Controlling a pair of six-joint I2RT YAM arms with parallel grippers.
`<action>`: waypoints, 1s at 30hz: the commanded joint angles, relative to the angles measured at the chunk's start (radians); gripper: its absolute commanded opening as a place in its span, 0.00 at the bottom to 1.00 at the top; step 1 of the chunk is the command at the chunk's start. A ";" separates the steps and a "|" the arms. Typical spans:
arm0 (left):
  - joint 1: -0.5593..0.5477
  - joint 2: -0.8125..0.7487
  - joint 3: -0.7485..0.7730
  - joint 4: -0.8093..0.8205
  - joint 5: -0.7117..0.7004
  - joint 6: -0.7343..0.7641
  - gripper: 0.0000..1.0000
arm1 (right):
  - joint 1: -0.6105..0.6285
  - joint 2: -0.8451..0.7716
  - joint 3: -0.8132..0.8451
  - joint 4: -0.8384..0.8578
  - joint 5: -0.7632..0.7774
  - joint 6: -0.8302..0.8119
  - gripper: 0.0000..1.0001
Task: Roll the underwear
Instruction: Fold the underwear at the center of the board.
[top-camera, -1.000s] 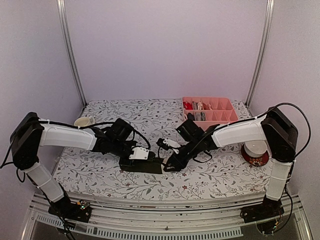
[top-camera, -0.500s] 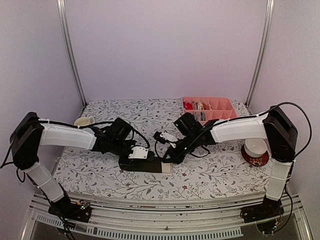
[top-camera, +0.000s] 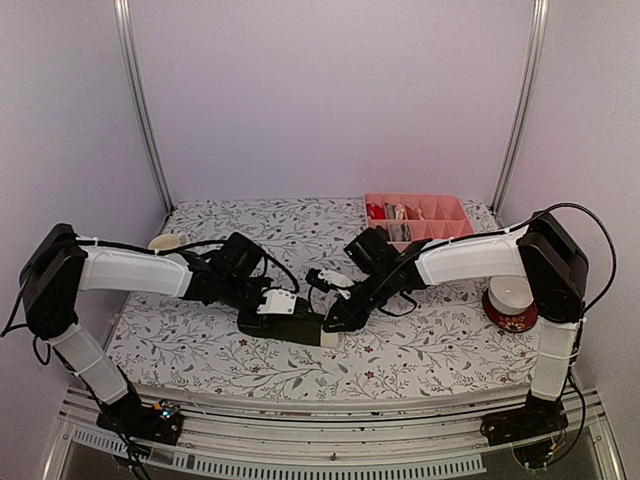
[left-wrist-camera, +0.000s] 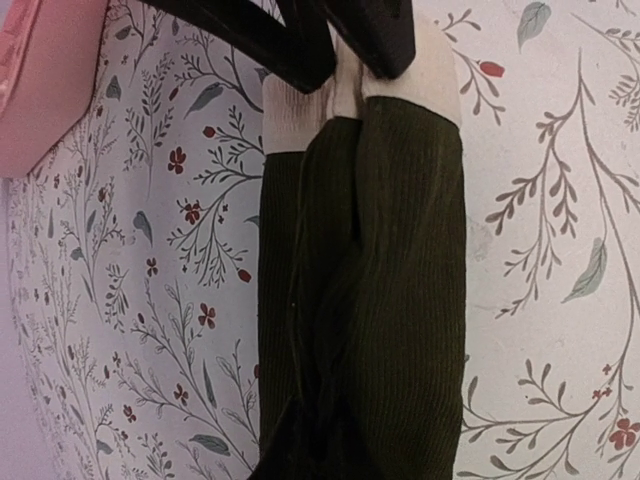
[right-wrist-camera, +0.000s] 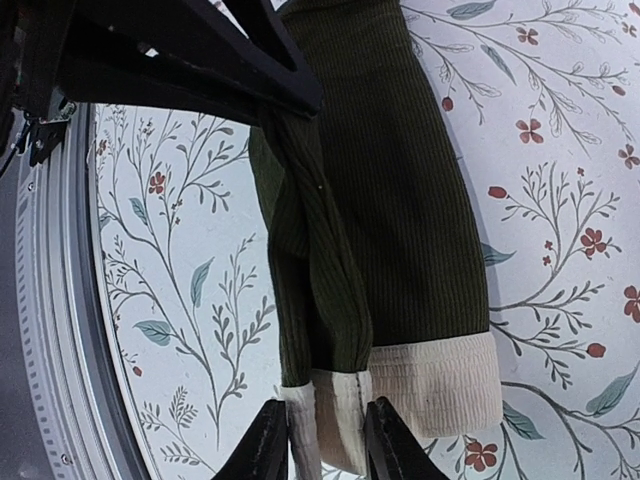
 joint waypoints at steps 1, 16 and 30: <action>0.014 0.016 0.023 -0.002 0.015 0.006 0.07 | -0.001 0.033 0.036 -0.017 -0.026 -0.013 0.23; 0.025 0.082 0.026 0.061 -0.025 -0.011 0.08 | -0.001 0.072 0.074 -0.038 0.139 -0.016 0.04; 0.033 0.161 0.036 0.130 -0.101 -0.036 0.34 | -0.001 0.153 0.088 -0.050 0.261 -0.012 0.03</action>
